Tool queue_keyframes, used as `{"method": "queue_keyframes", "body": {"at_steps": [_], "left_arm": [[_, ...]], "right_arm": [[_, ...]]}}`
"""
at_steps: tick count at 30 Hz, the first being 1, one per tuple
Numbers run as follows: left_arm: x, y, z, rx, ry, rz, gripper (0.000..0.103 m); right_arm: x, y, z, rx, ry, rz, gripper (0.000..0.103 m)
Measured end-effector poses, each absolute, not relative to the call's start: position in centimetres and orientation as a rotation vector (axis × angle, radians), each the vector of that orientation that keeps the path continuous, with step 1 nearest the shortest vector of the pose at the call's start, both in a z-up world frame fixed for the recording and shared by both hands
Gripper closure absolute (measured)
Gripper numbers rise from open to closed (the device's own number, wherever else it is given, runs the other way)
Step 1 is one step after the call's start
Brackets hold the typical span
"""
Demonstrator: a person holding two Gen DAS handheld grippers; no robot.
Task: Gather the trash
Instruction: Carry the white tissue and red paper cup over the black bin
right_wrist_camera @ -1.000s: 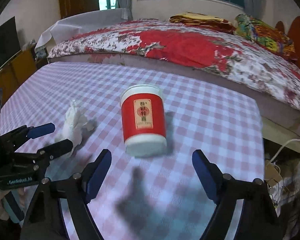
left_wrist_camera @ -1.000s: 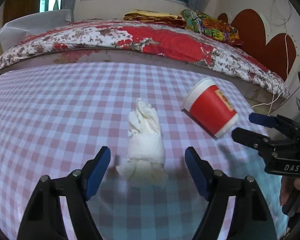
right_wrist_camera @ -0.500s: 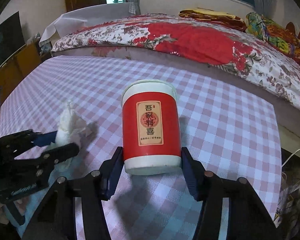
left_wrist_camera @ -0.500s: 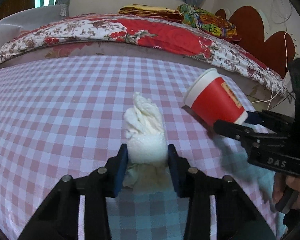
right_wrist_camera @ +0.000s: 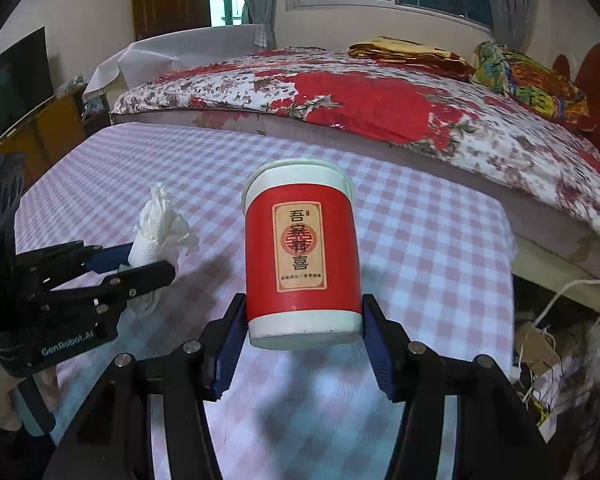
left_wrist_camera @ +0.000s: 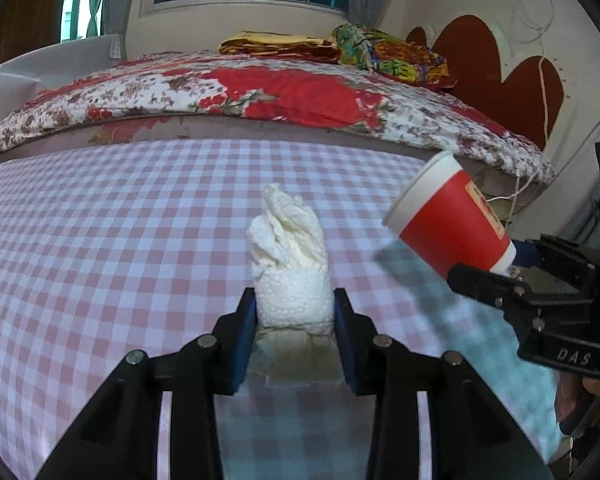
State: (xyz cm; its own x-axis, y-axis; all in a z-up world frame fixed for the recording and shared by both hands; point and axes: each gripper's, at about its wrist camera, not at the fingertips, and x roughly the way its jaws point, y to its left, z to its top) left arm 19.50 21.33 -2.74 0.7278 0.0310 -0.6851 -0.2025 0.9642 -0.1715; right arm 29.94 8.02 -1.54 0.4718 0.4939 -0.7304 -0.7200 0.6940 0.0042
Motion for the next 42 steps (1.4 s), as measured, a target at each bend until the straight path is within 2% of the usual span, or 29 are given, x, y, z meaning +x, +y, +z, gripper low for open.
{"method": "queue_keyframes", "body": {"at_steps": [27,42], "left_arm": [[12.0,7.2,3.0,-0.126,0.66,-0.101,0.064],[11.9,-0.8,3.6,-0.047,0.667,-0.235,0.064]], "right_arm": [[16.2,-10.1,7.3,-0.249,0.615,0.559,0.046],[13.3,-20.2,7.3,-0.19,0.611,0.421,0.046]]}}
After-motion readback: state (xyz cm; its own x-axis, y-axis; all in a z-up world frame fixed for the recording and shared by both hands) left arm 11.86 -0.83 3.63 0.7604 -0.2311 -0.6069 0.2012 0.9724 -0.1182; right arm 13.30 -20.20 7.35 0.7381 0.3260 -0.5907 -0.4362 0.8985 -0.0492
